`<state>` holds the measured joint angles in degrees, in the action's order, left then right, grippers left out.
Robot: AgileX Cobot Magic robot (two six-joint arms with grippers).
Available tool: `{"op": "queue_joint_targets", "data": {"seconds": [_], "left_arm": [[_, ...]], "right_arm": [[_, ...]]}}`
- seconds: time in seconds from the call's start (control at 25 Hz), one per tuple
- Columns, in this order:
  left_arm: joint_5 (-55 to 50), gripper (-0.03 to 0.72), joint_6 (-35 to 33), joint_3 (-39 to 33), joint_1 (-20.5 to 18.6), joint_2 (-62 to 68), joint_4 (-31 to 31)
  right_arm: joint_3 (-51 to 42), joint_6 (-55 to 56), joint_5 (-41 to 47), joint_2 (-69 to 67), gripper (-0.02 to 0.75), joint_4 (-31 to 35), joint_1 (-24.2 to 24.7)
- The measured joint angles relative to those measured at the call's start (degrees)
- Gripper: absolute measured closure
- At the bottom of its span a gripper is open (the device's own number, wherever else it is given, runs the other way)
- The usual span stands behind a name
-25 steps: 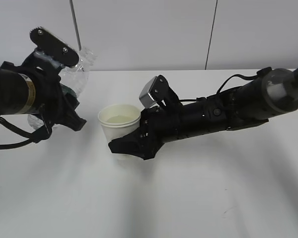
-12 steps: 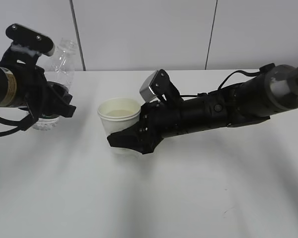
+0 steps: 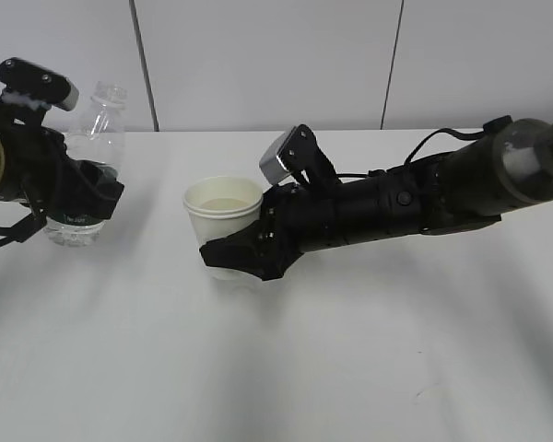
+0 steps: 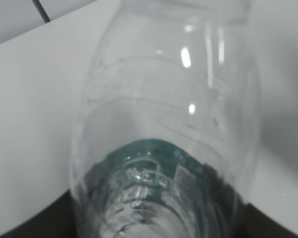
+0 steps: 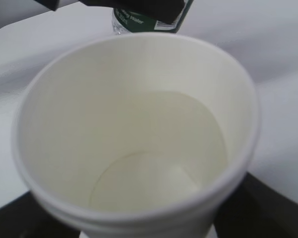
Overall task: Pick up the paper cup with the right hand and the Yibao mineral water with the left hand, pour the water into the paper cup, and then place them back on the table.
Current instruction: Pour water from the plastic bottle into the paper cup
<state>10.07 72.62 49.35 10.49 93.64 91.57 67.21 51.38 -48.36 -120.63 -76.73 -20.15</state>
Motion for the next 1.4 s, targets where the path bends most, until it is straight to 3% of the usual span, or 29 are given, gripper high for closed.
{"op": "queue_joint_targets", "data": {"seconds": [0.6,0.72,0.92,1.0,1.4], "left_arm": [[5.57,0.338,-3.61,12.97,-0.74,12.5,-1.2],[7.17,0.338,-10.2,14.18,-1.07,14.71,-7.65],[14.22,0.338,-25.31,14.39,-3.43,17.75,-25.29],[16.95,0.338,-28.63,14.52,-4.81,18.3,-29.53],[27.16,0.338,-36.29,14.68,-7.78,22.27,-34.82]], "right_arm": [[0.0,0.0,0.04,0.0,0.206,0.04,0.0],[0.0,0.0,0.04,0.0,0.206,0.04,0.0],[0.0,0.0,0.04,0.0,0.206,0.04,0.0],[0.0,0.0,0.13,0.0,0.206,0.04,0.0],[0.0,0.0,2.49,0.31,0.206,0.51,0.49]]}}
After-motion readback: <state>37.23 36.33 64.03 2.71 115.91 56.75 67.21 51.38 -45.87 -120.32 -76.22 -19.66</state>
